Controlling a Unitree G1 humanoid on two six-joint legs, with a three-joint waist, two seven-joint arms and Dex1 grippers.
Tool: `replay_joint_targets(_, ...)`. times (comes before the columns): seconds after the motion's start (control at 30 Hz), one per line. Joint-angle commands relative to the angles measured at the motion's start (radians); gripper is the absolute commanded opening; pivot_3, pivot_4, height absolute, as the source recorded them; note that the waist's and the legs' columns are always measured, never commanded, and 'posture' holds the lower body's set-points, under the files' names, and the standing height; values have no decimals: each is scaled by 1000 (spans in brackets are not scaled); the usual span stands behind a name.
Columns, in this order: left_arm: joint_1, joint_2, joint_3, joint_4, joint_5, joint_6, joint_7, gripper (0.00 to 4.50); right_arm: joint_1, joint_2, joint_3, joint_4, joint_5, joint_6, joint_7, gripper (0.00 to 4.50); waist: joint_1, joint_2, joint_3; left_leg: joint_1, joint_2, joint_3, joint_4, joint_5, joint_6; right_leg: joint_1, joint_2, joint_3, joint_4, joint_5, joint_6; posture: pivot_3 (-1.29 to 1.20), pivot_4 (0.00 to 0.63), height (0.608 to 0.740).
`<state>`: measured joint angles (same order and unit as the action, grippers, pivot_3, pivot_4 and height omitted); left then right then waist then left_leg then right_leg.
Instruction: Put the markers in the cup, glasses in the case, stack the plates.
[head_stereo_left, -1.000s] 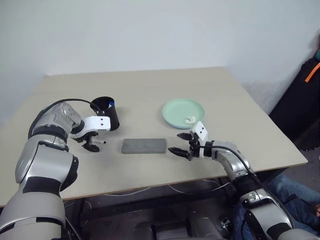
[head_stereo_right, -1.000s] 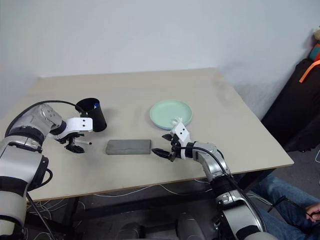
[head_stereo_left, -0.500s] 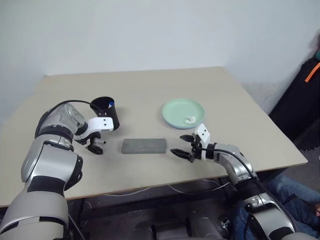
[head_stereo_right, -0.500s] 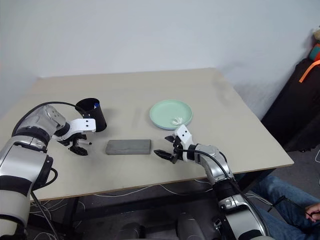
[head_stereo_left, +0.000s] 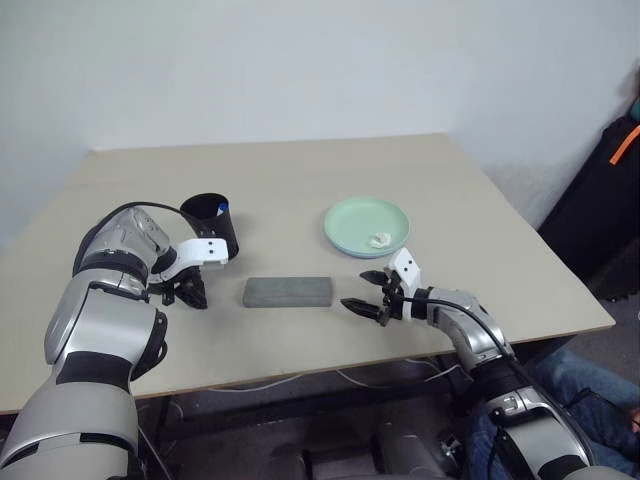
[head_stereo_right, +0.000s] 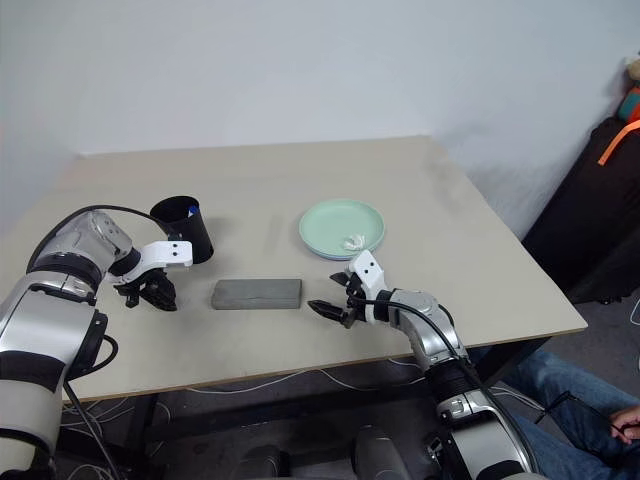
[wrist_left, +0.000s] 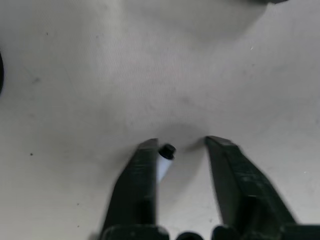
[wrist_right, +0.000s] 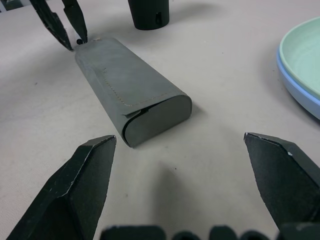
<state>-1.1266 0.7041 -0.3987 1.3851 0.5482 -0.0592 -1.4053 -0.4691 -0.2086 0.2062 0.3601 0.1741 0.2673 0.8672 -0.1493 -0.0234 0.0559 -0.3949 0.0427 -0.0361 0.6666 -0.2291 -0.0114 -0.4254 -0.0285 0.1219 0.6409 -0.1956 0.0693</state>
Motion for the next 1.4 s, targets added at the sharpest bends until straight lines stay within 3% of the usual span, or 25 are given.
replay_joint_targets(0.03,-28,8,39,-24,-41,-13,-12,1555,-33,6,-13,-20,9,-12,1,4452,0,0,0,0,0,0,0,0,0,0,0,0,0,0,0,0,0,740)
replay_joint_targets(0.6,-12,95,-85,-19,97,-165,84,1555,-56,16,-12,23,4,-31,5,4452,0,0,0,0,0,0,0,0,0,0,0,0,0,0,0,0,0,740)
replay_joint_targets(1.4,-36,45,-101,-18,103,-171,96,1555,-13,7,-16,-24,8,-22,-20,4452,1,0,0,1,0,0,1,1,1,2,0,0,1,-1,-2,0,0,740)
